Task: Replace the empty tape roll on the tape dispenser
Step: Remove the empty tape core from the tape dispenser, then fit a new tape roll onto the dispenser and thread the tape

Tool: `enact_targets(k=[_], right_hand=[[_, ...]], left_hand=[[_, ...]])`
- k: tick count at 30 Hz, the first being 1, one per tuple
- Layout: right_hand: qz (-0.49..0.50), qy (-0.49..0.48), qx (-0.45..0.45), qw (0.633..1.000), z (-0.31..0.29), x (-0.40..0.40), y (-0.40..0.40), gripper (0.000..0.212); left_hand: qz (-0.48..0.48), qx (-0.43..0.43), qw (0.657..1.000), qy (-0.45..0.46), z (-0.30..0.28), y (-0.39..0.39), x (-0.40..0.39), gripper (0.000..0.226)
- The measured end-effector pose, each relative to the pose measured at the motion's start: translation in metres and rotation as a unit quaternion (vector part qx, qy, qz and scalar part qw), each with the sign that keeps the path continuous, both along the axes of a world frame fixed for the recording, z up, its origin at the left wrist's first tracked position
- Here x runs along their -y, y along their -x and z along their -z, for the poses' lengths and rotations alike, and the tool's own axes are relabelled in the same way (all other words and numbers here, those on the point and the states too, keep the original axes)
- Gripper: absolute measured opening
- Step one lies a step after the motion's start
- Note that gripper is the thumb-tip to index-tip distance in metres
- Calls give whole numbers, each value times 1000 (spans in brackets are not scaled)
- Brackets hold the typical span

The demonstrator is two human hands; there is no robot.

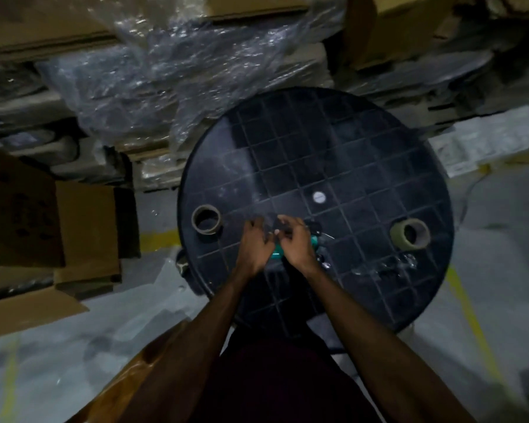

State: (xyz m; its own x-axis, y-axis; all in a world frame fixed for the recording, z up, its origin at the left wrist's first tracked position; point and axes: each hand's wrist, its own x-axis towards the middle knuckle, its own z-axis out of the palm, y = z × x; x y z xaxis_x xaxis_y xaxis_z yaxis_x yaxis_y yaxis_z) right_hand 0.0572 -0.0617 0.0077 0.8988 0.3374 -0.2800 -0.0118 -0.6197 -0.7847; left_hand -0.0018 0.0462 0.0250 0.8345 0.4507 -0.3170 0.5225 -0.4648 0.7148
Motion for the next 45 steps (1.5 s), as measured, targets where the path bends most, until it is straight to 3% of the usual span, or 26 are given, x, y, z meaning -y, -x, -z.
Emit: enact_targets(k=[6,14,20,24,28,33,37,45], right_hand=[[75,10,9,997,-7,101,-20,43],[128,64,-21,990,7,216,-44,42],[96,145,-31,984,21,270,-65,40],[43,199,-35,978,21,286,-84,42],[-1,248,-73,966,24,294,-102,47],[12,220,-111,969,30,300,-113,54],[38,160,-88,982,15,291,-107,54],[77,3,-76,994,-8,248,-61,31]], left_hand=[[76,12,996,46,-4,-39,99,33],[164,-21,986,-1,8,-85,190,25],[187,-77,979,-2,9,-100,220,41],[190,-92,977,-8,12,-104,226,35],[164,-73,984,2,12,-99,229,12],[147,-75,986,35,11,-95,231,11],[111,-103,987,56,18,-105,234,6],[12,-141,968,205,4,-131,230,48]])
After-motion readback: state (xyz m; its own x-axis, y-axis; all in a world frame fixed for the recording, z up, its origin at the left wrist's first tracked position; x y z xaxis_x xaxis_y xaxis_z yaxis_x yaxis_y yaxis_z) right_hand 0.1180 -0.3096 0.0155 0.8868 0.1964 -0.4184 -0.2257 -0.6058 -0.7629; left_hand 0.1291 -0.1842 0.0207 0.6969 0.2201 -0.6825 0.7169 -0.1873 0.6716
